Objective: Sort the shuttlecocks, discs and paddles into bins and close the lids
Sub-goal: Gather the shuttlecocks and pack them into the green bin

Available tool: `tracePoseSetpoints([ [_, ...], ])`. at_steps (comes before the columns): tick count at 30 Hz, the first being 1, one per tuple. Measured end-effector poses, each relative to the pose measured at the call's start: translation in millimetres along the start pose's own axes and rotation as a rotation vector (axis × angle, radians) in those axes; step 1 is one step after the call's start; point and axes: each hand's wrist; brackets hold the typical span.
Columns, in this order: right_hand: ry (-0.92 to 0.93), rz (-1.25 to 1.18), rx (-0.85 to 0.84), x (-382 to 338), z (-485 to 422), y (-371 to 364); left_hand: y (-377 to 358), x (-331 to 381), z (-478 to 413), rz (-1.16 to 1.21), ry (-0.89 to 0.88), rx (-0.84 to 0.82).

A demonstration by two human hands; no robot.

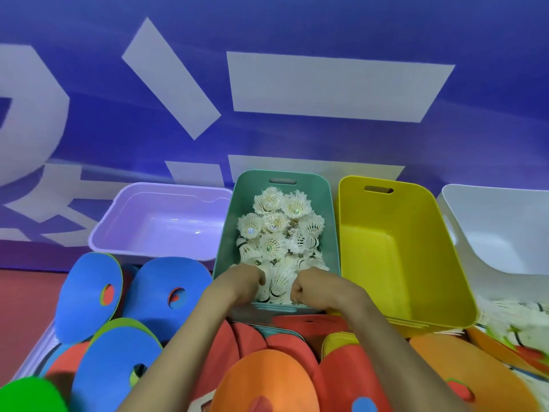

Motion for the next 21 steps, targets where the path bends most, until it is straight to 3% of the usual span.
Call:
tracePoseSetpoints([
  [7,0.076,-0.209,0.154,5.6,27.1,10.6,-8.6,19.4,22.9,-0.057,0.007,0.321],
  [11,0.08,-0.21,0.185,6.6,26.5,8.1,-9.0,22.8,30.8,0.098,0.087,0.36],
  [16,0.01,-0.047,0.049,2.6,12.8,-1.2,-8.0,16.7,26.4,0.046,0.158,0.224],
  [18,0.014,-0.021,0.047,1.0,9.2,0.0,-3.1,18.3,26.7,0.049,0.176,0.249],
  [21,0.007,-0.076,0.195,2.4,10.2,6.0,2.5,29.5,34.3,0.048,0.147,0.411],
])
Point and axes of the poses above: each hand's wrist, its own z-axis away from the middle knuckle, its own y-axis out of the back of the hand, x = y × z, and after that the axes turned 14 degrees about z, right-handed
